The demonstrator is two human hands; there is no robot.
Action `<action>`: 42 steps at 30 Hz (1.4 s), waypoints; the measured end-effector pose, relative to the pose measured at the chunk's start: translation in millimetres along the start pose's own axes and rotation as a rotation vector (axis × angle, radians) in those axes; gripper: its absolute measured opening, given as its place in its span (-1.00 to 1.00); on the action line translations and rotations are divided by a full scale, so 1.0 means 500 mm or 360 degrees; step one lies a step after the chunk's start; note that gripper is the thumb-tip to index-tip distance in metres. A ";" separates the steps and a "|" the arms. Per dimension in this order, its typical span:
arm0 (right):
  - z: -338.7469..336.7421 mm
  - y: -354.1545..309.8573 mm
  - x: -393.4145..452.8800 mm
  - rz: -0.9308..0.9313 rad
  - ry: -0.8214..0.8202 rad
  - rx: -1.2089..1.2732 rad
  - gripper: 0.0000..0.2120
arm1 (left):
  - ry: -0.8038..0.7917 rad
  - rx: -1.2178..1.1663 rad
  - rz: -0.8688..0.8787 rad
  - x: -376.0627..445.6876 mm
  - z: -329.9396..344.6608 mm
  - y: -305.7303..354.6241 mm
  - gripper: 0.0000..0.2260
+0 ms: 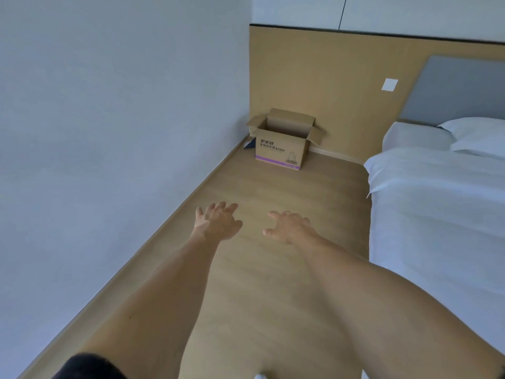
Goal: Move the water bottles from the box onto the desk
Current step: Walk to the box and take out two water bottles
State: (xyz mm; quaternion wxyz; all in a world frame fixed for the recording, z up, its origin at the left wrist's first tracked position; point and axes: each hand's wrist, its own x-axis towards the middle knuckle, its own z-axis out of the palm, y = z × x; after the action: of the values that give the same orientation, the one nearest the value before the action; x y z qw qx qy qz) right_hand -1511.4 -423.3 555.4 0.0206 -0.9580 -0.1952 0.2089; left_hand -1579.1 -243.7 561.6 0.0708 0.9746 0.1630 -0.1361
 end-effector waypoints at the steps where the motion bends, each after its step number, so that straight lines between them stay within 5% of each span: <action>1: -0.017 0.007 0.029 0.0005 -0.0012 -0.0002 -0.37 | -0.0011 0.0002 0.0019 0.031 -0.012 0.008 -0.47; 29: -0.435 0.005 1.005 0.0306 -0.0024 0.0156 -0.33 | -0.0090 -0.0001 0.0371 1.142 -0.328 -0.030 -0.51; 42: -0.575 0.145 1.431 0.0332 -0.0010 0.0236 -0.38 | -0.0068 0.0021 0.0449 1.617 -0.388 0.099 -0.45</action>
State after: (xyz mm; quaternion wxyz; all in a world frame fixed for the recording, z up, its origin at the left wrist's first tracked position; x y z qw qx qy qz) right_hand -769.3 -204.5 528.0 0.0690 -0.9683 -0.0787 0.2268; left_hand -779.8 -13.3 518.2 0.0862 0.9852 0.0219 -0.1467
